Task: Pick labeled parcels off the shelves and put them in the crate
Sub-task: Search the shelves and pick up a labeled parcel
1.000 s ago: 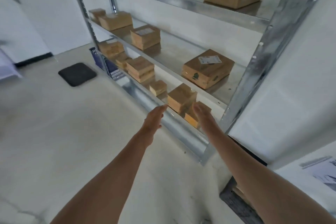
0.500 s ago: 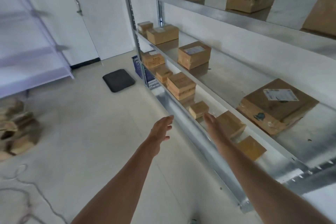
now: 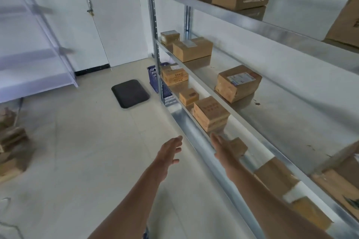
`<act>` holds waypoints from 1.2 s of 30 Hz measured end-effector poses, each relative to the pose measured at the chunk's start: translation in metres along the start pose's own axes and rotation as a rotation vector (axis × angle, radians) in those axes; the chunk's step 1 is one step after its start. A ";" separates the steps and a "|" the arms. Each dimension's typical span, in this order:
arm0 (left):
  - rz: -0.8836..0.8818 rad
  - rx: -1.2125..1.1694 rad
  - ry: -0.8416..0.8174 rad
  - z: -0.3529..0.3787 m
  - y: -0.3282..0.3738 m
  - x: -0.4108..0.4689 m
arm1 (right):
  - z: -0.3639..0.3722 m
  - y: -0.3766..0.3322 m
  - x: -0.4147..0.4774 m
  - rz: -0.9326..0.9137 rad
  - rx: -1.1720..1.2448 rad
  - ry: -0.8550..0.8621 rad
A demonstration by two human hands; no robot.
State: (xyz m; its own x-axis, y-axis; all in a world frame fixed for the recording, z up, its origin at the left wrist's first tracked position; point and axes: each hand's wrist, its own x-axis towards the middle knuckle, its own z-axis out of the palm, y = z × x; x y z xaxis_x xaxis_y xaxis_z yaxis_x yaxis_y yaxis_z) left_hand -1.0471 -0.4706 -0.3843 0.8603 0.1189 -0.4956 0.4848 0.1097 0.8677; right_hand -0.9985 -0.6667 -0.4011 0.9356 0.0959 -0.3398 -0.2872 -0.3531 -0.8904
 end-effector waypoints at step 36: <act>-0.304 0.474 -0.349 -0.182 0.203 0.575 | 0.184 -0.129 0.502 0.481 0.355 0.362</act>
State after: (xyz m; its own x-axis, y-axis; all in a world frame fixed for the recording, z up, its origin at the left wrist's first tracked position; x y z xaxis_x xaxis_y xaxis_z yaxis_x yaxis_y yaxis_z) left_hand -0.4826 -0.2003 -0.4997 0.6359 -0.1839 -0.7495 0.6625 -0.3680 0.6524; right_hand -0.5294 -0.4022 -0.5125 0.6796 -0.3324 -0.6539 -0.6789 0.0528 -0.7324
